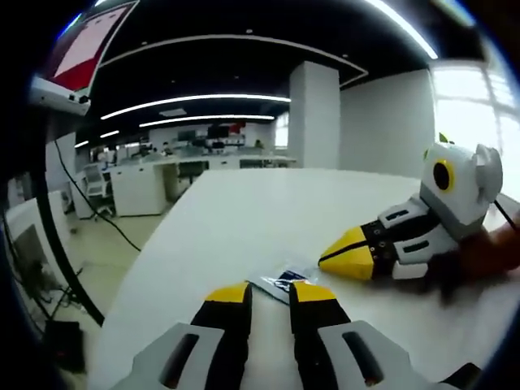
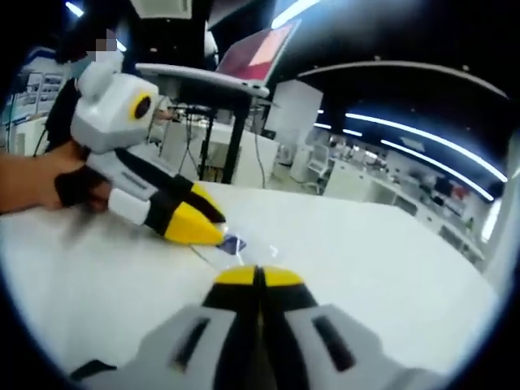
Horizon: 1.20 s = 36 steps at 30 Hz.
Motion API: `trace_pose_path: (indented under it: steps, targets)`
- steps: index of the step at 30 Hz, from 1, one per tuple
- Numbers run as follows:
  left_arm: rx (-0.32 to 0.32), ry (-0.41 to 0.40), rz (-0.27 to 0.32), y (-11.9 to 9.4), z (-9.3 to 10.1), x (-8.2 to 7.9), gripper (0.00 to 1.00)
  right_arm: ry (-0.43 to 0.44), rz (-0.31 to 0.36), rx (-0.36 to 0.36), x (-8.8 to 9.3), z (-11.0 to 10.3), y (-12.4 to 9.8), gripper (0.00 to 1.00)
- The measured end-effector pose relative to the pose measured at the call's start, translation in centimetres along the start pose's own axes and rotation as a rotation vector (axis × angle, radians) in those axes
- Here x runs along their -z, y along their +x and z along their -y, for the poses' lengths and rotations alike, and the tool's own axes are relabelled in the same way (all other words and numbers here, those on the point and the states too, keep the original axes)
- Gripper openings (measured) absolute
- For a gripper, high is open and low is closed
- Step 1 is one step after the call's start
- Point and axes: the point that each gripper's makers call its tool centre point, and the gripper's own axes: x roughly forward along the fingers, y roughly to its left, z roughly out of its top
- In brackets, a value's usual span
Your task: Arrange the skincare products in the storage area until every visible bottle or jar stands upright without overlapping.
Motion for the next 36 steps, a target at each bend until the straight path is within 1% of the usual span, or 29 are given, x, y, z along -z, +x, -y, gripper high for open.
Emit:
trace_pose_path:
  steps: [2,7,9,13,15,18,21,25,30,34,36]
  targets:
    - [0.004,-0.008,-0.006,0.1,0.0,0.0,0.18,0.017,-0.001,-0.002,0.0,0.1,0.2,0.00]
    - [0.036,-0.072,-0.004,0.2,0.2,-0.2,0.18,0.025,0.000,-0.006,0.0,0.1,0.4,0.00]
    - [0.045,-0.110,-0.002,0.2,0.3,-0.3,0.18,0.030,0.000,-0.007,0.1,0.2,0.5,0.00]
    - [0.058,-0.163,0.001,0.2,0.2,-0.4,0.15,0.031,0.002,-0.007,0.1,0.2,0.2,0.00]
    - [0.067,-0.170,-0.002,0.2,0.5,-0.4,0.13,0.031,0.002,-0.007,0.1,0.3,0.3,0.00]
    - [0.082,-0.156,-0.014,0.4,1.1,-0.3,0.07,0.033,0.002,-0.007,0.1,0.4,0.4,0.00]
    - [0.100,-0.157,-0.020,0.7,1.5,-0.4,0.05,0.035,0.003,-0.007,0.2,0.4,0.4,0.00]
    - [0.124,-0.193,-0.028,0.9,1.9,-0.5,0.02,0.041,0.003,-0.007,0.2,0.5,0.5,0.00]
    - [0.145,-0.233,-0.031,1.2,2.3,-0.6,0.01,0.057,0.003,-0.008,0.2,0.5,0.2,0.00]
    - [0.167,-0.279,-0.017,1.4,2.5,-1.0,0.00,0.082,0.001,-0.011,0.3,0.6,0.2,0.00]
    - [0.179,-0.287,-0.005,1.5,2.7,-1.3,0.00,0.088,0.000,-0.012,0.3,0.6,0.1,0.00]
